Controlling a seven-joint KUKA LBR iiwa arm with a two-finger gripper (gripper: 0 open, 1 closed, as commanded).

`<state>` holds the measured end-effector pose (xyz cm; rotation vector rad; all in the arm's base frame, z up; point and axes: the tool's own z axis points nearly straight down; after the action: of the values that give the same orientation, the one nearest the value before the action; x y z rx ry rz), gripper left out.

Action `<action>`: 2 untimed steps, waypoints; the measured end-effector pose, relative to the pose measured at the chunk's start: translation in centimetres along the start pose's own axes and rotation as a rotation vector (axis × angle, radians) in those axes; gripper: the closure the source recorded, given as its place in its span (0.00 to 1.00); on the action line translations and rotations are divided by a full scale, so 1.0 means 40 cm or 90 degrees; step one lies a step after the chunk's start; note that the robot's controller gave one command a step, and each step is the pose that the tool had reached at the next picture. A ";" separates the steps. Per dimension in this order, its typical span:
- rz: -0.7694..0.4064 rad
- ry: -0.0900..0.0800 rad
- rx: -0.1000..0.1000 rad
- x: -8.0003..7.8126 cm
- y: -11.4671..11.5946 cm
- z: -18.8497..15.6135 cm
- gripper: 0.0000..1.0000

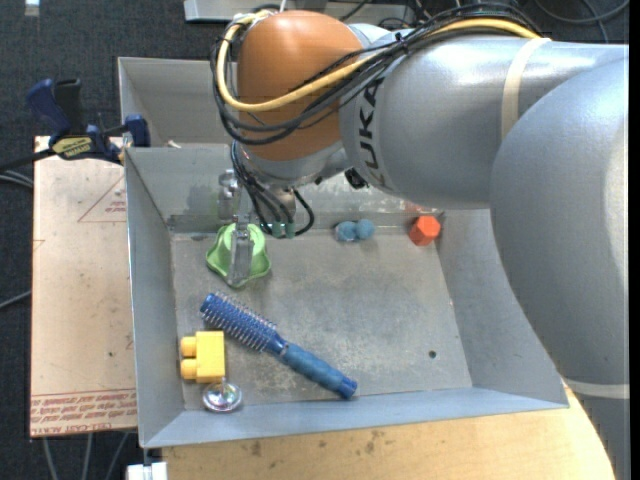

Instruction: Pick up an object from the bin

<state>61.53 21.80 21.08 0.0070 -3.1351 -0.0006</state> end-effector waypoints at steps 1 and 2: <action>-0.097 -0.020 -0.005 0.012 -0.049 0.275 0.00; -0.144 -0.011 -0.001 0.192 -0.037 0.350 0.00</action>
Offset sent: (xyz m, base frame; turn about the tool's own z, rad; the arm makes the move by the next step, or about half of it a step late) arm -0.0140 -0.0267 -0.1408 -0.1621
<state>53.78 20.29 7.14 0.3636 -3.1313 -0.0045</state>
